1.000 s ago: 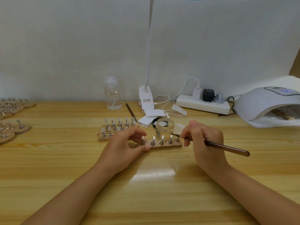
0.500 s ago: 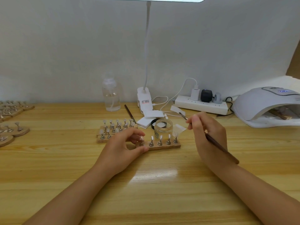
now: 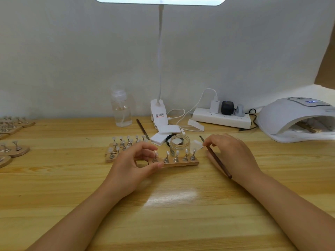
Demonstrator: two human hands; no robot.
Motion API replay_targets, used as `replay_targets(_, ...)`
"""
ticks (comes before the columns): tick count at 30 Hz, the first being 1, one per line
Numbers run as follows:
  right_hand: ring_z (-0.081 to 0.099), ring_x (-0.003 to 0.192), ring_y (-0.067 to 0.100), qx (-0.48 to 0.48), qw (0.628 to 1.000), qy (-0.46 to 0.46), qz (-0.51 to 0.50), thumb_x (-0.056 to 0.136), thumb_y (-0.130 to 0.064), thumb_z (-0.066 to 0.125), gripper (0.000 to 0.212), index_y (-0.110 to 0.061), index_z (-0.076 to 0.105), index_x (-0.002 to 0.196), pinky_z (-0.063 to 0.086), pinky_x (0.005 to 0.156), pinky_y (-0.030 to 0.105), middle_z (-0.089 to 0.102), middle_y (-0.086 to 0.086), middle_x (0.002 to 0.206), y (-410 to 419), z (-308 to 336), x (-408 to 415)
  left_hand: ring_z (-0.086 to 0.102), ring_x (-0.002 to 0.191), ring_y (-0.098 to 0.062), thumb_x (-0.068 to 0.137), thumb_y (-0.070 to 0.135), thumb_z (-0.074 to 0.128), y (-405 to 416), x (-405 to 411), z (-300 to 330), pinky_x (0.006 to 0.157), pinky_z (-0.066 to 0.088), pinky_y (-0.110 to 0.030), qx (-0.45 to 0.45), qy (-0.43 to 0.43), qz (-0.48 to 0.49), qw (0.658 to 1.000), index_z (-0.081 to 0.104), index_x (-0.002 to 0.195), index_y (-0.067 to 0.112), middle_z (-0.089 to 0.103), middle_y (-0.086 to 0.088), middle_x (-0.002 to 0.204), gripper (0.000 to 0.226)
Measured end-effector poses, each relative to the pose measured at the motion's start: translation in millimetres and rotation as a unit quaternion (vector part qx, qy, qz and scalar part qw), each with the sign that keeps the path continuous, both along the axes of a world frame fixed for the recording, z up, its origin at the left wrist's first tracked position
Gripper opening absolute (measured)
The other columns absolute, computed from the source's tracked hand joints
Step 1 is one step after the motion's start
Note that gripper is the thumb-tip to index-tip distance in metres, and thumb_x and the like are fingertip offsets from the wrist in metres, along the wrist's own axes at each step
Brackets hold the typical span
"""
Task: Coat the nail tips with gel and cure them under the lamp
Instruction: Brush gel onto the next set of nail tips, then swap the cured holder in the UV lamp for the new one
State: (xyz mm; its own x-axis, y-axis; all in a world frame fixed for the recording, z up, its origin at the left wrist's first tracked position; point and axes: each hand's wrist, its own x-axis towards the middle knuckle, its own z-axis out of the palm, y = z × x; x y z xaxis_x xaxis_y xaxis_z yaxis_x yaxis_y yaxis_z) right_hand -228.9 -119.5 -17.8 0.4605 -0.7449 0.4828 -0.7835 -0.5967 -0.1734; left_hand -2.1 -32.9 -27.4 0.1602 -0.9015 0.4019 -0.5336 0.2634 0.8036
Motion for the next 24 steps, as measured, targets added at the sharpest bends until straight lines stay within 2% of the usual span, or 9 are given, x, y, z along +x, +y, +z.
replay_targets(3,0.052,0.099,0.01,0.023,1.0,0.014,0.008,0.089,-0.015,0.055,0.029,-0.031,0.058,0.113,0.033,0.079,0.02,0.061,-0.009,0.108,-2.6,-2.8,1.2,0.057,0.073,0.008,0.062,0.024,0.078,0.6,0.2,0.1,0.055,0.038,-0.005,-0.003,0.01,0.001,1.0,0.062,0.089,0.031,0.067,0.015,0.076,0.032)
replay_targets(9,0.05,0.105,0.006,0.06,0.996,0.026,0.053,0.094,-0.017,0.048,0.026,-0.03,0.064,0.11,0.037,0.088,0.02,0.061,-0.011,0.114,-5.7,-4.4,0.5,0.059,0.079,0.005,0.059,0.032,0.074,0.9,-1.3,1.8,0.054,0.039,-0.007,-0.007,0.01,-0.004,1.0,0.061,0.088,0.032,0.066,0.022,0.082,0.032)
replay_targets(14,0.049,0.1,0.003,0.073,0.994,-0.006,0.076,0.09,-0.019,0.055,0.022,-0.028,0.067,0.106,0.038,0.082,0.016,0.057,-0.011,0.112,-5.1,-4.9,1.7,0.06,0.079,0.005,0.057,0.037,0.07,2.8,-2.2,3.2,0.054,0.041,-0.01,-0.012,0.018,-0.006,1.0,0.061,0.089,0.03,0.066,0.021,0.087,0.034)
replay_targets(18,0.049,0.092,0.001,0.111,0.988,-0.076,0.074,0.085,-0.017,0.061,0.018,-0.029,0.069,0.096,0.041,0.079,0.019,0.052,-0.015,0.101,-7.5,-5.1,1.4,0.061,0.079,0.002,0.055,0.039,0.07,2.5,-3.1,2.4,0.057,0.044,-0.018,-0.019,0.026,-0.003,0.999,0.061,0.088,0.03,0.068,0.015,0.087,0.035)
replay_targets(21,0.05,0.084,-0.002,0.132,0.984,-0.096,0.069,0.084,-0.015,0.06,0.021,-0.034,0.064,0.094,0.04,0.072,0.015,0.048,-0.019,0.099,-11.2,-6.0,-0.6,0.061,0.077,0.002,0.055,0.036,0.071,2.4,-3.8,1.9,0.059,0.045,-0.021,-0.027,0.026,0.002,0.999,0.061,0.088,0.03,0.068,0.011,0.086,0.035)
replay_targets(24,0.05,0.082,-0.004,0.139,0.983,-0.1,0.059,0.085,-0.016,0.059,0.025,-0.038,0.057,0.096,0.038,0.069,0.011,0.045,-0.023,0.1,-15.8,-3.1,-3.7,0.061,0.078,0.001,0.055,0.034,0.072,2.2,-7.8,5.2,0.059,0.044,-0.017,-0.042,0.026,0.011,0.999,0.062,0.087,0.029,0.068,0.013,0.088,0.034)
